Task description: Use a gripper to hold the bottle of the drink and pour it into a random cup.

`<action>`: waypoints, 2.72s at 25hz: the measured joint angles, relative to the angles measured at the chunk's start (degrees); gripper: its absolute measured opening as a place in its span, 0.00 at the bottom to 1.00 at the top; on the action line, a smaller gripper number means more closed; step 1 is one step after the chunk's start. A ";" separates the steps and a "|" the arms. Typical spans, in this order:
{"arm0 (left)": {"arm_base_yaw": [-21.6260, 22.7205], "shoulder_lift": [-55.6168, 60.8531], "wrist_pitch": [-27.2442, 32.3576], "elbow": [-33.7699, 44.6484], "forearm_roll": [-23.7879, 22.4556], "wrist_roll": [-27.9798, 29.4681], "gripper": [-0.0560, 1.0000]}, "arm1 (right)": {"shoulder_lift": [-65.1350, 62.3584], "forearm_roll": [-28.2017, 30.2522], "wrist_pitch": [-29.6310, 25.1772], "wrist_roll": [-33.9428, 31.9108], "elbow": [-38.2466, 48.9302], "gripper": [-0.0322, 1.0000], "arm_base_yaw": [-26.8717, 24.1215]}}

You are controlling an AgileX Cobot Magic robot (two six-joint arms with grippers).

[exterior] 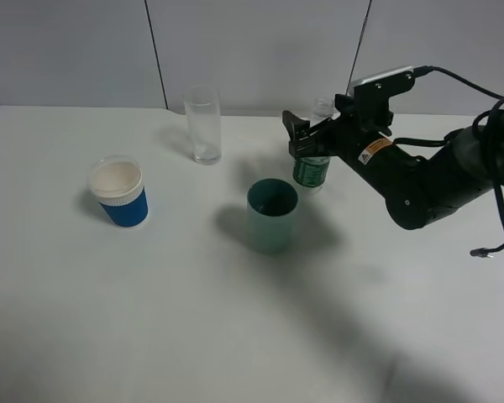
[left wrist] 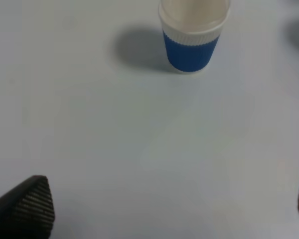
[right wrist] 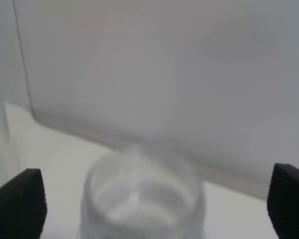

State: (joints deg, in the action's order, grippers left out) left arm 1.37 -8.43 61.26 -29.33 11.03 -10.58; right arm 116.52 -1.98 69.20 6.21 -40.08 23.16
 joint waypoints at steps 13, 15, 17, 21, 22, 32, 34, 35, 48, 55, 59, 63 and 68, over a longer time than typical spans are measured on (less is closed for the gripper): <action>0.00 0.00 0.00 0.00 0.00 0.00 0.99 | -7.86 -0.21 -0.33 0.12 0.07 0.87 0.00; 0.00 0.00 0.00 0.00 0.00 0.00 0.99 | -9.17 -0.21 -1.08 0.24 0.12 0.87 0.00; 0.00 0.00 0.00 0.00 0.00 0.00 0.99 | -10.77 -0.21 -2.26 0.79 0.12 0.87 0.00; 0.00 0.00 0.00 0.00 0.00 0.00 0.99 | -14.31 -0.21 -6.03 2.90 0.13 0.87 0.00; 0.00 0.00 0.00 0.00 0.00 0.00 0.99 | -15.07 -0.21 -7.23 3.22 0.18 0.87 0.00; 0.00 0.00 0.00 0.00 0.00 0.00 0.99 | -24.69 -0.26 -19.98 7.84 0.18 0.87 0.00; 0.00 0.00 0.00 0.00 0.00 0.00 0.99 | -26.51 -0.26 -22.53 8.24 0.18 0.87 0.00; 0.00 0.00 0.00 0.00 0.00 0.00 0.99 | -27.42 -0.39 -23.60 8.62 0.18 0.87 0.00; 0.00 0.00 0.00 0.00 0.00 0.00 0.99 | -38.25 -0.82 -42.12 11.76 0.18 0.87 0.00; 0.00 0.00 0.00 0.00 0.00 0.00 0.99 | -43.23 -0.82 -53.64 13.44 0.18 0.87 0.00; 0.00 0.00 0.00 0.00 0.00 0.00 0.99 | -46.74 -0.82 -59.18 14.26 0.18 0.87 0.00; 0.00 0.00 0.00 0.00 0.00 0.00 0.99 | -50.73 -0.82 -64.57 15.57 0.18 0.87 0.00; 0.00 0.00 0.00 0.00 0.00 0.00 0.99 | -55.10 -0.69 -71.45 16.15 0.18 0.87 -0.79</action>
State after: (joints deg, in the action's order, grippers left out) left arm 1.37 -8.43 61.26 -29.33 11.03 -10.58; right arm 61.42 -2.67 -2.25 22.35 -39.89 22.36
